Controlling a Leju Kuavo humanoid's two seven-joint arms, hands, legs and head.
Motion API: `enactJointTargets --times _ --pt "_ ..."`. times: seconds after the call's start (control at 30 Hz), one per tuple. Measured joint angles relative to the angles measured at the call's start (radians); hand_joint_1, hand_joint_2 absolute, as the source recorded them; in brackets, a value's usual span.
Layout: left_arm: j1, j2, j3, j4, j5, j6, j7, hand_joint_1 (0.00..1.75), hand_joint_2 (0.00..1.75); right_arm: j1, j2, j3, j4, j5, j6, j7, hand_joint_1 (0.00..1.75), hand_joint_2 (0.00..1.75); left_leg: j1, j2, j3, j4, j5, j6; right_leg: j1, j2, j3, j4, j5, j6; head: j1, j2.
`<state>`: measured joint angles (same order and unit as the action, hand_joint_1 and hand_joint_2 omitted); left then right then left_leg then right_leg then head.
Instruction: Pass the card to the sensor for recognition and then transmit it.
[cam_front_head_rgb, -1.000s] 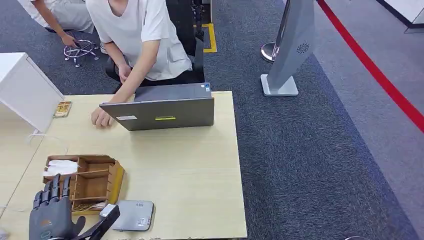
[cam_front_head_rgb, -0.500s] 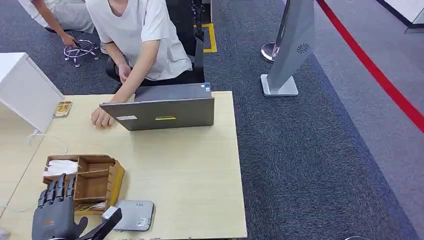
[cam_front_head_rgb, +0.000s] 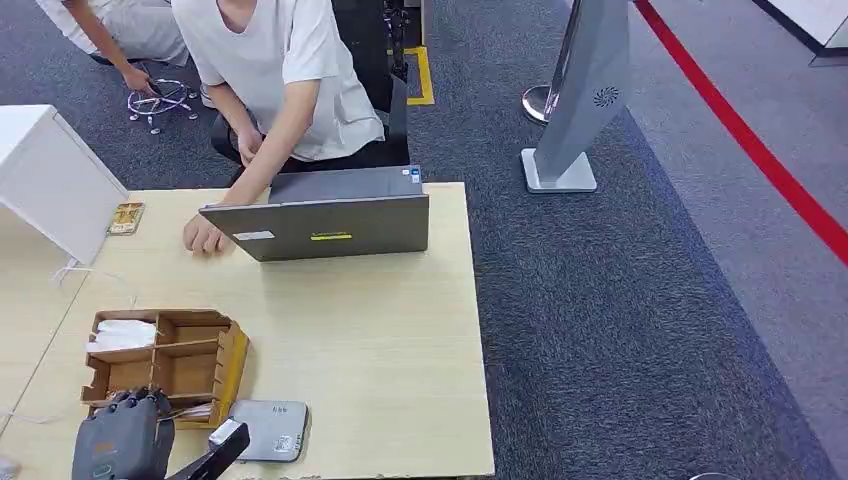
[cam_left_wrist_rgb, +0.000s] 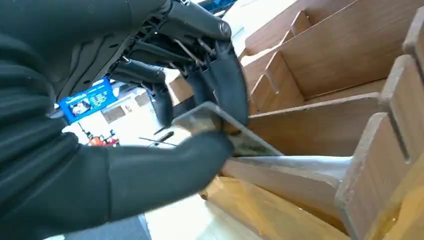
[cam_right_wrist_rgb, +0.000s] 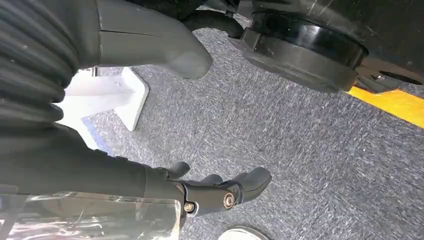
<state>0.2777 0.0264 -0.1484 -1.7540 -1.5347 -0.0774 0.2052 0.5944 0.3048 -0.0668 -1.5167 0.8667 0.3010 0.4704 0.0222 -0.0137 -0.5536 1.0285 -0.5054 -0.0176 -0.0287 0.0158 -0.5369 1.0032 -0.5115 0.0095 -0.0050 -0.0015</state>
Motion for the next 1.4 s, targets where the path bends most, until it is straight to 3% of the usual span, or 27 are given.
enactJointTargets --times 0.43,0.8,1.0,1.17,1.4 --pt "0.000 -0.037 0.045 0.000 0.000 0.002 -0.036 1.75 1.75 -0.001 0.000 -0.010 0.000 0.007 0.003 -0.001 0.00 1.75 0.000 0.000 0.000 0.000 0.000 0.000 0.000 0.000 0.001 0.000 0.000 0.000 0.000 0.000" --pt "0.006 -0.039 0.050 -0.031 0.000 0.015 -0.021 1.75 1.75 -0.001 0.000 -0.011 0.000 0.016 0.000 -0.003 0.00 1.75 0.000 0.000 0.000 0.000 0.000 0.000 0.000 0.000 0.000 0.000 0.000 0.000 0.000 0.000" --pt "0.014 -0.046 0.032 -0.157 0.000 -0.007 -0.081 1.75 1.75 0.001 0.000 -0.013 -0.001 0.014 0.000 -0.003 0.00 1.75 0.000 0.000 0.000 0.000 0.000 0.000 0.000 0.000 0.000 0.000 0.000 0.000 0.000 0.000" --pt "0.009 -0.044 -0.043 -0.317 0.000 -0.069 -0.082 1.75 1.75 0.007 0.000 -0.014 -0.002 0.012 -0.002 0.000 0.00 1.75 0.000 0.000 0.000 0.000 0.000 0.000 0.000 0.000 0.000 0.000 0.000 0.000 0.000 0.000" --pt "0.007 -0.043 -0.086 -0.393 0.000 -0.079 -0.080 1.75 1.75 0.009 0.000 -0.014 -0.006 0.011 -0.002 0.000 0.00 1.75 0.000 0.000 0.001 0.000 0.000 0.000 0.000 0.000 0.000 0.000 0.000 0.000 0.000 0.000"
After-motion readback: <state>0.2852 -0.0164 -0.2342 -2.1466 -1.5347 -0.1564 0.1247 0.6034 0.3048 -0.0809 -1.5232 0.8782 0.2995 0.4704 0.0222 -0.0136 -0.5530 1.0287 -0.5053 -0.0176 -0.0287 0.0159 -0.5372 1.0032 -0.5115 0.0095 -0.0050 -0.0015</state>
